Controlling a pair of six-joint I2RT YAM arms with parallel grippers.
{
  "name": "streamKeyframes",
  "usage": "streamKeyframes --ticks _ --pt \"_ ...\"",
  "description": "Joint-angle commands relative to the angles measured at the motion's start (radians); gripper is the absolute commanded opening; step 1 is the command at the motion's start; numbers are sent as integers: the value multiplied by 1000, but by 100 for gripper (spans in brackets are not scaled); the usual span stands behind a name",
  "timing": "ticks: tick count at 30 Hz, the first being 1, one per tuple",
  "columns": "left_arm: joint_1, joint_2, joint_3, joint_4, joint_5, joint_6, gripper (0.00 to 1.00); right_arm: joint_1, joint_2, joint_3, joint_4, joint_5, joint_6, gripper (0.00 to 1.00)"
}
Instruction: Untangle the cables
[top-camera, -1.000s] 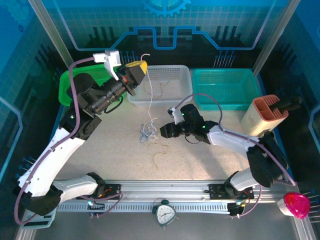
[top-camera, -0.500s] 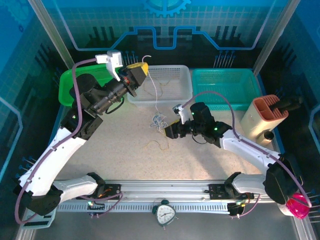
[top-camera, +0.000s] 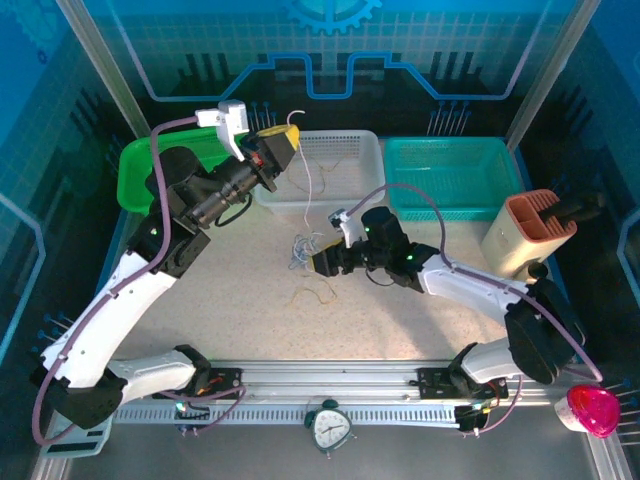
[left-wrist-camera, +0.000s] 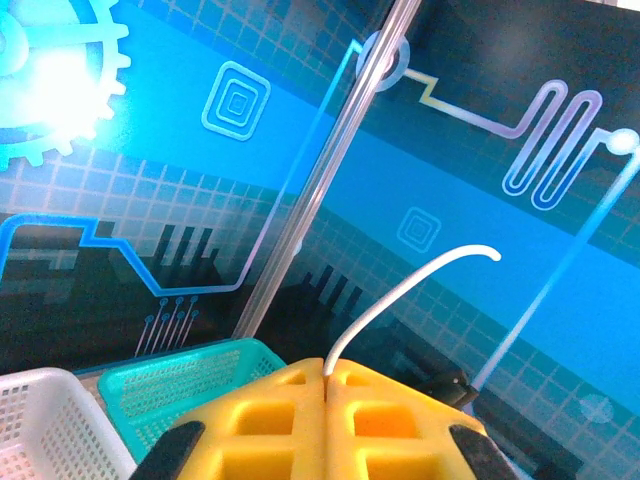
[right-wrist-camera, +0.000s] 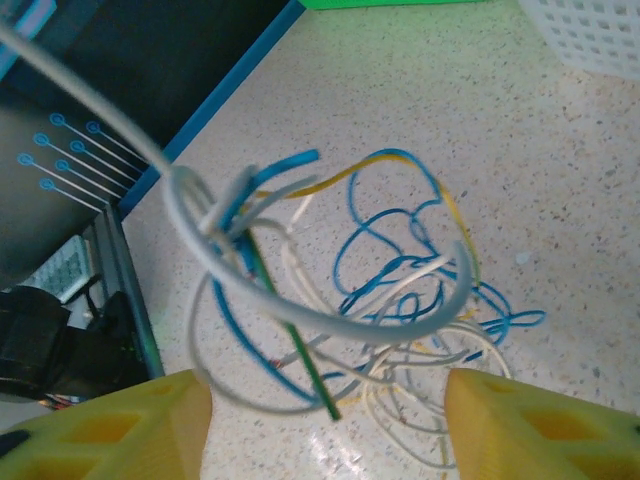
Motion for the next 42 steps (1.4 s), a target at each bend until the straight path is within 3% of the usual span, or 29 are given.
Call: streamKeyframes --ticks 1,6,7,20,37,42 --pt "-8 -12 -4 52 -18 -26 0 11 45 13 133 26 54 48" --pt "-8 -18 -4 50 -27 -20 0 12 103 11 200 13 77 3" --pt "-7 -19 -3 50 -30 -19 0 11 107 6 197 18 76 0" --pt "-8 14 226 -39 -43 74 0 -42 174 -115 187 99 95 0" --pt "-8 7 377 -100 -83 181 0 -88 233 -150 163 112 93 0" --pt "-9 -1 366 -100 -81 169 0 -90 211 -143 156 64 98 0"
